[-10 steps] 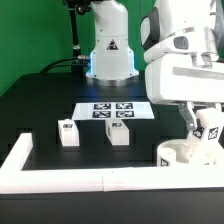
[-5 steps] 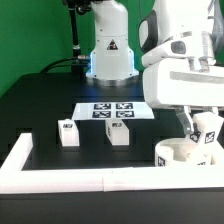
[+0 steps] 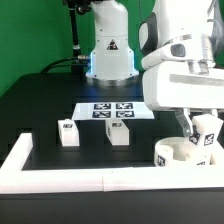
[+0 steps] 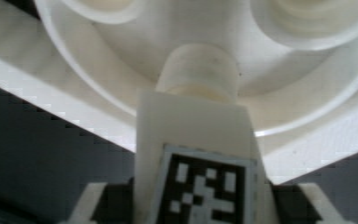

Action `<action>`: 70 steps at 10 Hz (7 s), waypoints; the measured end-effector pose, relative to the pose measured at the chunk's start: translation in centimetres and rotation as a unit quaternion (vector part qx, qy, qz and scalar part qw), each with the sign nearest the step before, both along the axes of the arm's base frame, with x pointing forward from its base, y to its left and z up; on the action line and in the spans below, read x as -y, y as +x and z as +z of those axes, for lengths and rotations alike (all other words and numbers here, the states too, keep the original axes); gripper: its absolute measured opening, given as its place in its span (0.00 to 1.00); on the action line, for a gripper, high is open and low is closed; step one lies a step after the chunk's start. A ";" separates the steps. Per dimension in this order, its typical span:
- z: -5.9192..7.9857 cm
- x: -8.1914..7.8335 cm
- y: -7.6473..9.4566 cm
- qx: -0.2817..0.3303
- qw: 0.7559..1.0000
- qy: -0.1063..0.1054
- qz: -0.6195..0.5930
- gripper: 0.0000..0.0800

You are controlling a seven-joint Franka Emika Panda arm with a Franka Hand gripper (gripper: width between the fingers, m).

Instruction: Assemble stool

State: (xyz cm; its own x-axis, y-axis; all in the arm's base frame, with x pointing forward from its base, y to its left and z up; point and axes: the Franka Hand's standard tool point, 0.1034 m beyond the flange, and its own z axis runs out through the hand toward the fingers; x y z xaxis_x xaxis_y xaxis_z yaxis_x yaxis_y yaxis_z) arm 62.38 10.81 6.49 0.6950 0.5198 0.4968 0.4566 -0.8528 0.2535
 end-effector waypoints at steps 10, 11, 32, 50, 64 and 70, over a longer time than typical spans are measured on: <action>0.2 0.0 0.0 -0.001 1.000 0.000 0.000 0.81; 1.1 0.0 0.1 -0.023 1.000 -0.001 -0.002 0.81; 5.2 0.1 1.7 -0.310 0.948 -0.068 0.016 0.81; 4.5 1.9 1.6 -0.249 0.734 -0.265 0.573 0.81; 1.6 1.1 1.5 -0.273 0.771 -0.239 0.524 0.81; 1.1 0.3 0.9 -0.278 0.782 -0.236 0.505 0.64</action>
Offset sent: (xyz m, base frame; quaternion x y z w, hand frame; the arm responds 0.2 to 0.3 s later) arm 0.0000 0.0000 0.0000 0.0000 0.0000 0.0000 1.0000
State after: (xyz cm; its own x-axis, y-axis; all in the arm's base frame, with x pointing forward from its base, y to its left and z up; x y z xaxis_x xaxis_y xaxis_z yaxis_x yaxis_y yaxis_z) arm 63.32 10.47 7.58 -0.1495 0.9774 -0.1496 0.9885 0.1441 -0.0460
